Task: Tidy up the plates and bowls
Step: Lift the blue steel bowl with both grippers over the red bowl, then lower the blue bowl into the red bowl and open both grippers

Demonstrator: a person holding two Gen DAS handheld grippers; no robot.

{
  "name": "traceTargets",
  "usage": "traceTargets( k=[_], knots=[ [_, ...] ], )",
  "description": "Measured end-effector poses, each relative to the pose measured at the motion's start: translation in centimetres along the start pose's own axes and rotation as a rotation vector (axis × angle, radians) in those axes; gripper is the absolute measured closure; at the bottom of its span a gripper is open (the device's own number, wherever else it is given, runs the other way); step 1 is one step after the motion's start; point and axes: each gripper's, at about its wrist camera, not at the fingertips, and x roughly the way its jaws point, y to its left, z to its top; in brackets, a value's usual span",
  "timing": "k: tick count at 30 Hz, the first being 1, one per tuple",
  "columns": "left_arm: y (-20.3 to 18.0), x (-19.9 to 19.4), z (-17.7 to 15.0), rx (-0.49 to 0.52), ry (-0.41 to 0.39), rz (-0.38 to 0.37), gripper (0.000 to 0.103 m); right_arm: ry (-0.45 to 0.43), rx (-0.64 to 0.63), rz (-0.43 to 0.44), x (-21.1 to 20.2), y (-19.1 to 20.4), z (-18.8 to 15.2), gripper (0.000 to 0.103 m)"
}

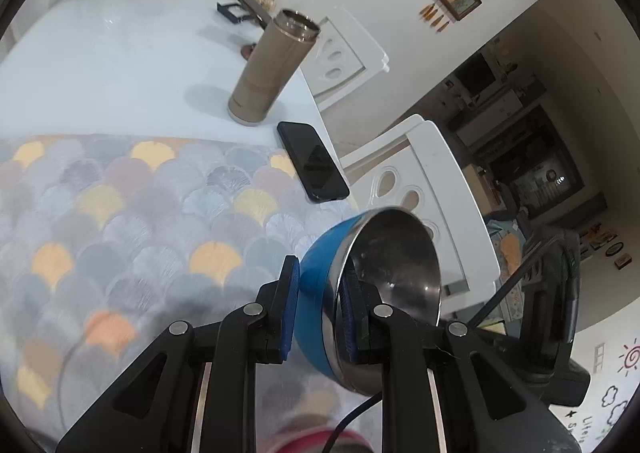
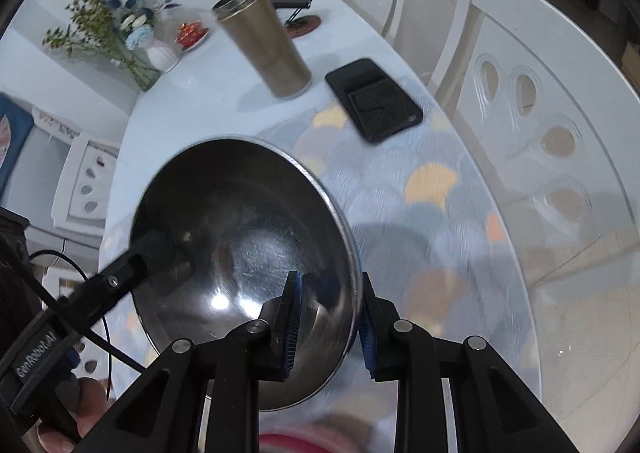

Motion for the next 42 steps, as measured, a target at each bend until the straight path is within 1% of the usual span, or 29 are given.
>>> traceTargets(
  k=[2,5,11,16,19,22,26,31,36,39,42],
  knots=[
    [-0.4,-1.4,-1.2,0.009,-0.016,0.023,0.087,0.02,-0.004,0.011,-0.4,0.5,-1.4,0.077],
    [-0.8,-3.3,-3.3,0.005,-0.034,0.037,0.087,0.054,-0.011,0.037,-1.4,1.4,-4.3,0.077],
    [-0.9,-6.4,-8.1,-0.039,-0.046,0.022,0.087,0.094,-0.027,0.028,-3.1,2.1,-9.2,0.077],
    [-1.0,-7.8,-11.4,-0.055,-0.037,0.028,0.087,0.121,-0.026,0.022,-3.9,2.1,-12.9,0.077],
    [-0.9,-8.1,-12.8,-0.061,-0.026,0.031,0.087,0.142,-0.016,0.027,-4.2,1.8,-14.9,0.077],
    [-0.7,-8.1,-14.1,-0.066,-0.009,0.036,0.087,0.159,-0.003,0.03,-4.0,1.6,-16.2,0.076],
    [-0.4,-7.6,-15.5,-0.062,0.014,0.042,0.087,0.169,0.008,0.019,-3.8,1.2,-17.2,0.076],
    [-0.2,-6.6,-16.8,-0.059,0.039,0.053,0.087,0.177,0.005,-0.023,-3.1,0.7,-18.0,0.076],
    [0.1,-5.7,-17.5,-0.069,0.058,0.055,0.087,0.187,0.007,-0.048,-2.3,0.1,-18.1,0.075],
    [0.3,-5.3,-17.5,-0.07,0.072,0.065,0.087,0.174,-0.011,-0.074,-2.1,0.2,-18.1,0.075],
    [0.7,-4.8,-17.5,-0.085,0.086,0.062,0.087,0.175,-0.01,-0.073,-1.9,0.1,-18.0,0.075]
  ],
)
